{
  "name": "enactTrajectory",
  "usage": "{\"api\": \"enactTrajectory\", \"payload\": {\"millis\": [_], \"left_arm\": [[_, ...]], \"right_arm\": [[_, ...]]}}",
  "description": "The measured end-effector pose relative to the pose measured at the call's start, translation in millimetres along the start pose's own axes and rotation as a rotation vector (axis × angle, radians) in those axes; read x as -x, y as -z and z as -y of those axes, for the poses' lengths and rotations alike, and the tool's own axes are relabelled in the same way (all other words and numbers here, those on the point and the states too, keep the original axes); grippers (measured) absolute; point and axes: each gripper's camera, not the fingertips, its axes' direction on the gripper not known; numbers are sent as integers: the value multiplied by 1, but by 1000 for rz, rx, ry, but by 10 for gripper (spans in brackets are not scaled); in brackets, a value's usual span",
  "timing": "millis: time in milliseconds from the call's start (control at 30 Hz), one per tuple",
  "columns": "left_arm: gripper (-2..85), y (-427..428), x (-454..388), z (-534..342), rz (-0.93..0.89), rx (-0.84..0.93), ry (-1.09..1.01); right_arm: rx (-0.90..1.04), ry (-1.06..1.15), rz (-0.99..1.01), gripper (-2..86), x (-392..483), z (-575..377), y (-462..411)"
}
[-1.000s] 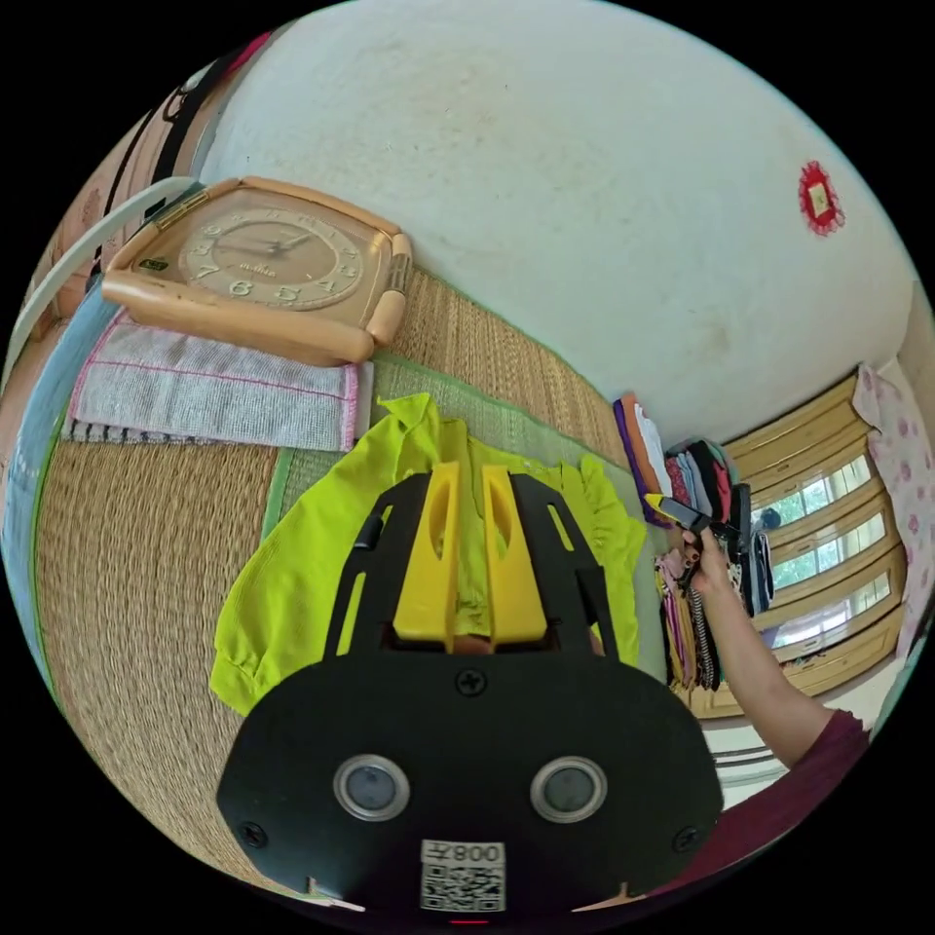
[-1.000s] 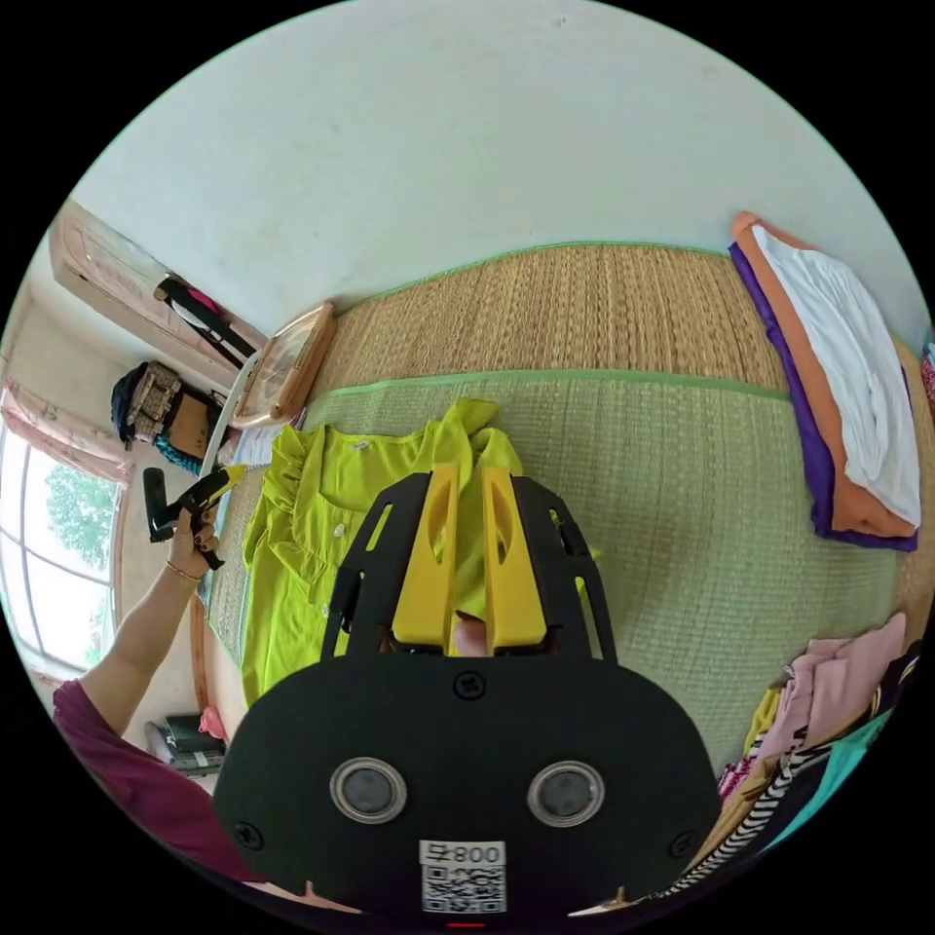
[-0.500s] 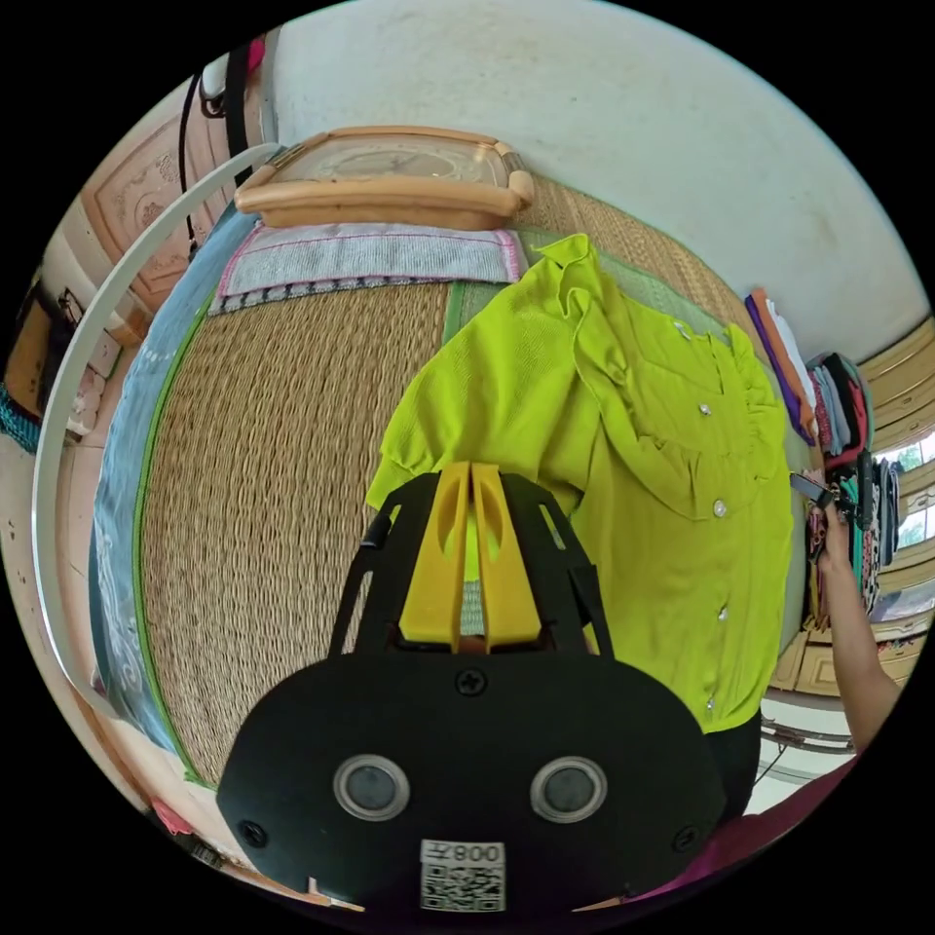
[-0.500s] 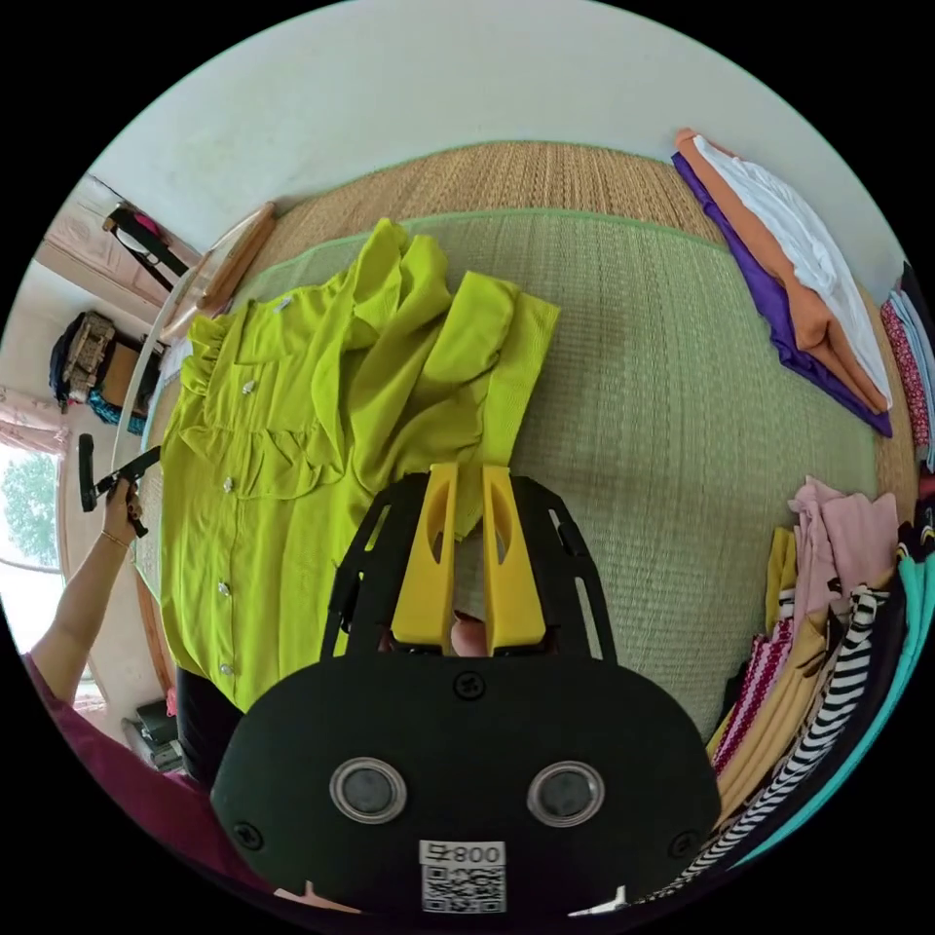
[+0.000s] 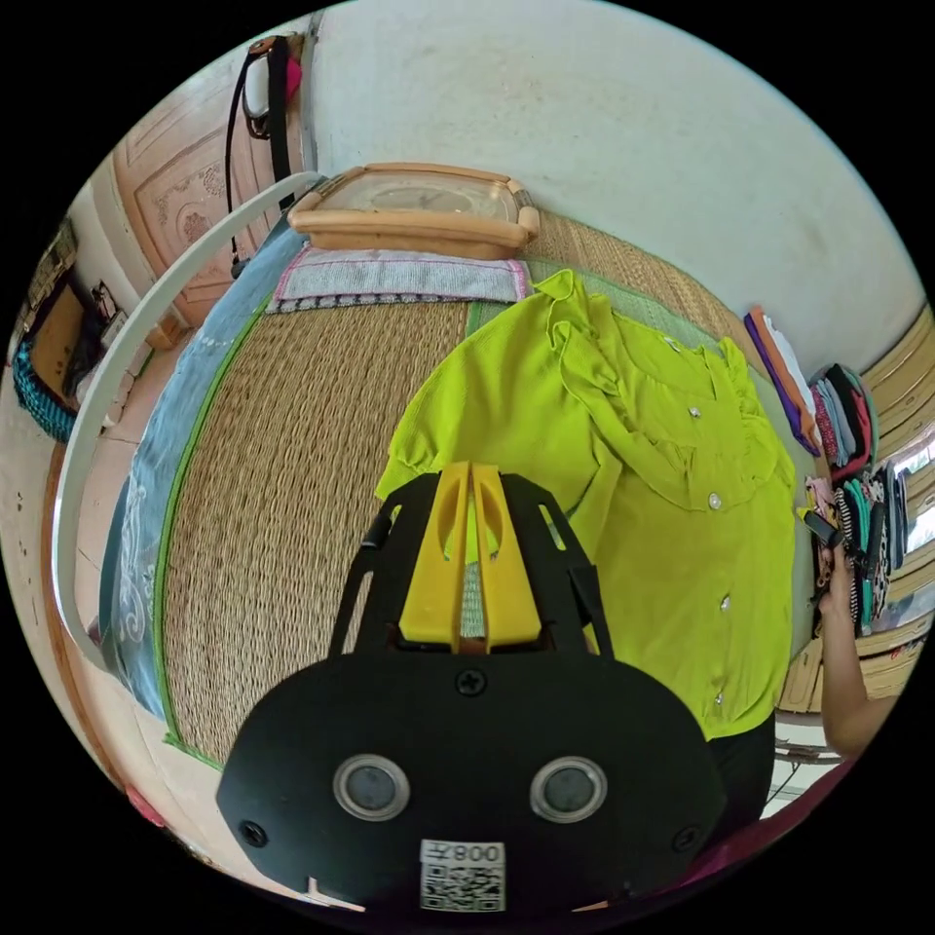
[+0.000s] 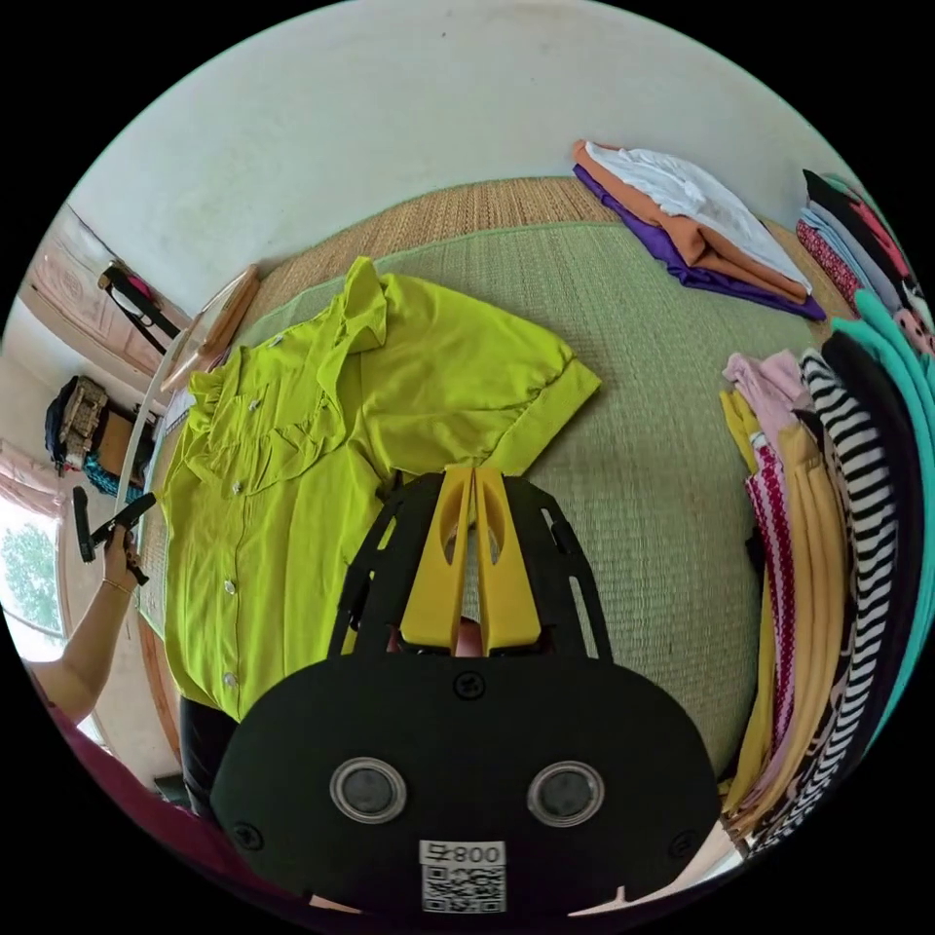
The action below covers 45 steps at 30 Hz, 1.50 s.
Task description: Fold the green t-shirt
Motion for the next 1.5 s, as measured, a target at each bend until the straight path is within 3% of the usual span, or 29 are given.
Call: {"api": "enactTrajectory", "payload": {"millis": [133, 300, 433, 567, 733, 933, 1267, 1333, 1500], "left_arm": [[3, 0, 11, 5, -6, -47, -6], [4, -49, 45, 10, 69, 93, 24], [8, -44, 72, 21, 112, 53, 52], [31, -24, 100, 14, 35, -16, 70], [57, -34, 143, -19, -31, 33, 172], [17, -41, 171, -33, -134, 75, 201], [5, 76, 150, -32, -428, -189, 16], [6, 86, 148, -27, -418, -201, -5], [8, 42, 168, -12, -164, -120, 59]], "right_arm": [[16, 47, -7, 1, 24, 17, -28], [54, 43, -34, 1, 34, 15, -68], [66, 34, -23, 1, 36, 15, -80], [59, 44, -21, 2, 44, 6, -89], [16, 0, 12, 1, 49, -15, -98], [37, 19, -5, 2, 61, -26, -106], [28, 11, 5, 2, 69, -45, -114], [26, 5, 7, 2, 70, -49, -115], [24, 9, 1, 2, 74, -56, -116]]}}
